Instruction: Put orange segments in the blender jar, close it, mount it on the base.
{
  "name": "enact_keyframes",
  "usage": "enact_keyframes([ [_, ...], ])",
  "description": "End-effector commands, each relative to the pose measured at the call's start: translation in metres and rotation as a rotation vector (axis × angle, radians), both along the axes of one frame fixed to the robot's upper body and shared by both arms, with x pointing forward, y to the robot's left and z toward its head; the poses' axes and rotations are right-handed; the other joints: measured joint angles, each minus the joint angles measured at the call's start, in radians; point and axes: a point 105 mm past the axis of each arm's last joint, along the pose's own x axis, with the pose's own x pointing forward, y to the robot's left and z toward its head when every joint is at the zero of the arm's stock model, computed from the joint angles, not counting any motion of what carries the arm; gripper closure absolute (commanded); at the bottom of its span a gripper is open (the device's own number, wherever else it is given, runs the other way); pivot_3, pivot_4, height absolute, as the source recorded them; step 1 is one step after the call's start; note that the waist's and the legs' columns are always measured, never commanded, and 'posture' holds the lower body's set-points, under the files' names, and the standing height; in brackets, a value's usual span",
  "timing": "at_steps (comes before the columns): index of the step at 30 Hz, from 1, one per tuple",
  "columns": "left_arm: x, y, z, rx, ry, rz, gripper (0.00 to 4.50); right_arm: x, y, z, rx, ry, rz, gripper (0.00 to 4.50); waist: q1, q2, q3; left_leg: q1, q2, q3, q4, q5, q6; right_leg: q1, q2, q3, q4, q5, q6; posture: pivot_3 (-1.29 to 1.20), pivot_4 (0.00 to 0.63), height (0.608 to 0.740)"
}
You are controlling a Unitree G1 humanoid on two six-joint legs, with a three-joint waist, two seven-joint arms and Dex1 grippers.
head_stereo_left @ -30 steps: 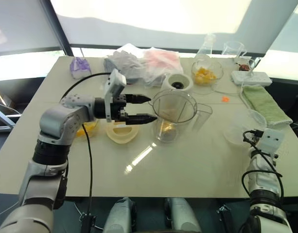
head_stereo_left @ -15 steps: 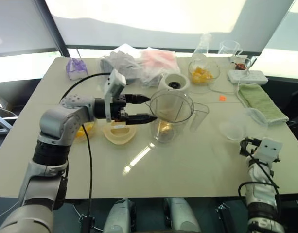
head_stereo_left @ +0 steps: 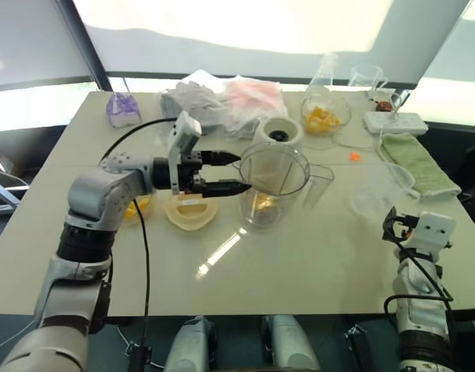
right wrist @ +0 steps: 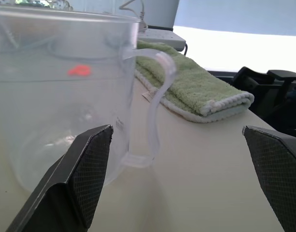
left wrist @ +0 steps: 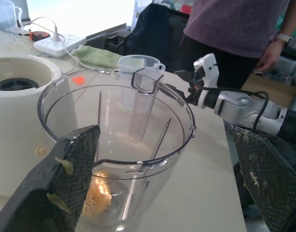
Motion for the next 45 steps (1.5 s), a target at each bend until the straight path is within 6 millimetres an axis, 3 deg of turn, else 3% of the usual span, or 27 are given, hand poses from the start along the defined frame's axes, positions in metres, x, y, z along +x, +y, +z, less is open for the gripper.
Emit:
enact_keyframes([
  [1, -0.002, 0.002, 0.013, -0.013, -0.057, -0.003, 0.0, -0.007, -0.001, 0.014, -0.038, -0.028, 0.009, 0.04, 0.004, 0.0, 0.0, 0.0, 0.0, 0.0, 0.0, 0.0, 0.0, 0.0, 0.0, 0.0, 0.0, 0.0, 0.0, 0.0, 0.15, 0.74],
  [10, 0.012, 0.034, 0.016, 0.038, -0.072, 0.109, 0.0, -0.046, 0.01, 0.053, -0.116, -0.04, 0.075, 0.04, 0.021, 0.0, 0.0, -0.001, 0.0, 0.0, 0.0, 0.0, 0.0, -0.001, 0.0, 0.0, -0.001, 0.0, 0.0, 0.0, 0.15, 0.74],
  [16, 0.035, 0.059, 0.013, 0.122, -0.094, 0.172, 0.0, -0.056, 0.022, 0.069, -0.107, -0.048, 0.151, 0.04, 0.025, 0.0, 0.0, -0.001, 0.0, 0.0, 0.0, 0.0, 0.0, -0.001, 0.0, -0.001, -0.001, 0.0, 0.0, 0.0, 0.15, 0.74],
  [22, 0.064, 0.082, -0.022, 0.414, -0.163, 0.155, 0.0, -0.095, 0.073, 0.095, 0.011, 0.059, 0.598, 0.04, 0.034, 0.001, 0.0, -0.003, 0.0, -0.001, -0.001, -0.001, 0.001, -0.002, 0.0, -0.003, -0.003, -0.001, 0.001, 0.0, 0.15, 0.74],
  [26, 0.081, 0.083, -0.046, 0.642, -0.212, 0.084, 0.0, -0.129, 0.092, 0.121, 0.127, 0.198, 0.824, 0.04, 0.05, -0.004, 0.002, -0.005, 0.0, 0.0, 0.0, -0.001, 0.002, -0.001, -0.001, -0.004, -0.006, -0.001, 0.001, 0.0, 0.15, 0.74],
  [29, 0.088, 0.077, -0.054, 0.728, -0.238, 0.047, 0.0, -0.131, 0.104, 0.143, 0.132, 0.198, 0.897, 0.04, 0.049, -0.016, 0.004, -0.005, 0.001, 0.0, 0.001, -0.001, 0.002, -0.001, -0.002, -0.005, -0.008, 0.0, 0.0, 0.0, 0.15, 0.74],
  [32, 0.09, 0.072, -0.063, 0.785, -0.239, 0.011, 0.0, -0.132, 0.122, 0.152, 0.141, 0.201, 0.962, 0.04, 0.049, -0.018, 0.005, -0.005, 0.002, 0.0, 0.0, -0.002, 0.002, -0.001, -0.003, -0.007, -0.009, 0.0, 0.0, 0.0, 0.15, 0.74],
  [38, 0.092, 0.067, -0.088, 0.901, -0.225, -0.009, 0.0, -0.128, 0.161, 0.162, 0.21, 0.139, 1.09, 0.04, 0.05, -0.018, 0.005, -0.007, 0.002, 0.0, -0.002, -0.005, 0.007, -0.002, -0.002, -0.007, -0.01, -0.001, 0.001, 0.0, 0.15, 0.74],
  [45, 0.093, 0.054, -0.104, 0.923, -0.223, -0.007, 0.0, -0.128, 0.17, 0.152, 0.242, 0.2, 1.133, 0.04, 0.056, -0.019, 0.005, -0.012, 0.001, 0.0, 0.0, -0.005, 0.007, -0.002, -0.003, -0.008, -0.016, 0.002, 0.004, 0.0, 0.15, 0.74],
])
